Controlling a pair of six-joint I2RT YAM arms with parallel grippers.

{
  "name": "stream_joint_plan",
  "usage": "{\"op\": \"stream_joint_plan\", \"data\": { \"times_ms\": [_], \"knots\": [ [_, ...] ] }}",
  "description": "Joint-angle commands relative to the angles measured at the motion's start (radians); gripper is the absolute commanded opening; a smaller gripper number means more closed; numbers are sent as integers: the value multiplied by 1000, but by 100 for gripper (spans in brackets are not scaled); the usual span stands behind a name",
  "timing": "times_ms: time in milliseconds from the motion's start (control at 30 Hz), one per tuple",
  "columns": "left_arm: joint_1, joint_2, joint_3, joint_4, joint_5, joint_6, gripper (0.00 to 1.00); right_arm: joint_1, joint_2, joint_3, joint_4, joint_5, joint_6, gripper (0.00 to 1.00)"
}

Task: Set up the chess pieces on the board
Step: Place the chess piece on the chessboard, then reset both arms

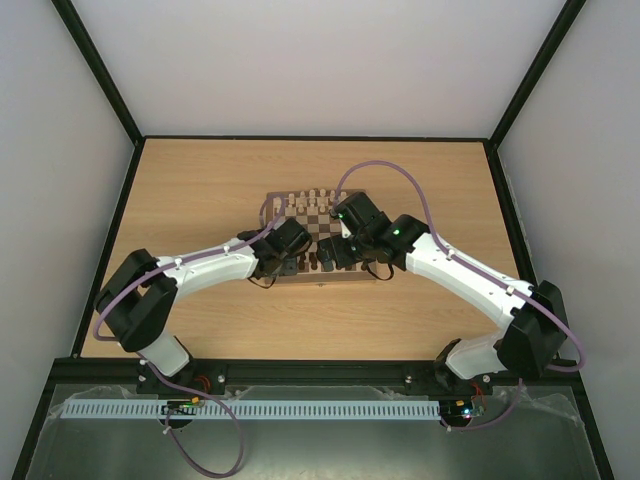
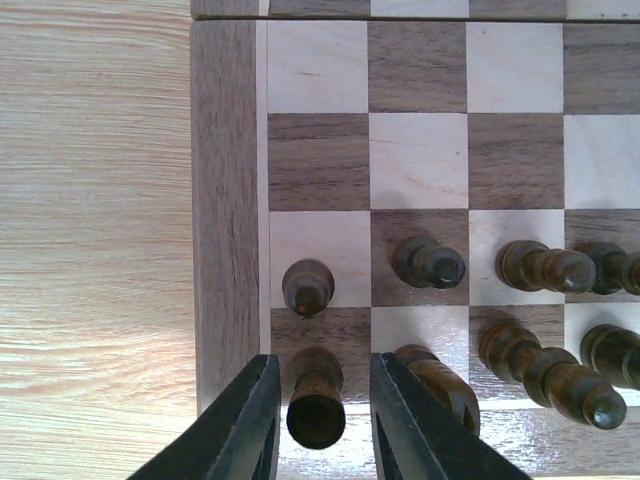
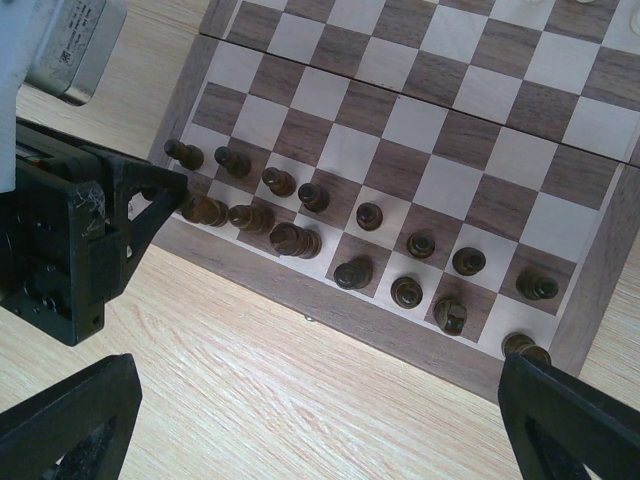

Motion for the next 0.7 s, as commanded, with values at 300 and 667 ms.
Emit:
{"op": "stream_joint_plan", "data": {
  "times_ms": [300,667],
  "knots": [
    [-9,-92,7,-40,-44,-16,48,8,18,-9,-13,-4,-8,98],
    [-7,-336,5,-36,-169,52,67,9,64,12,-10,43,-4,99]
  ]
}}
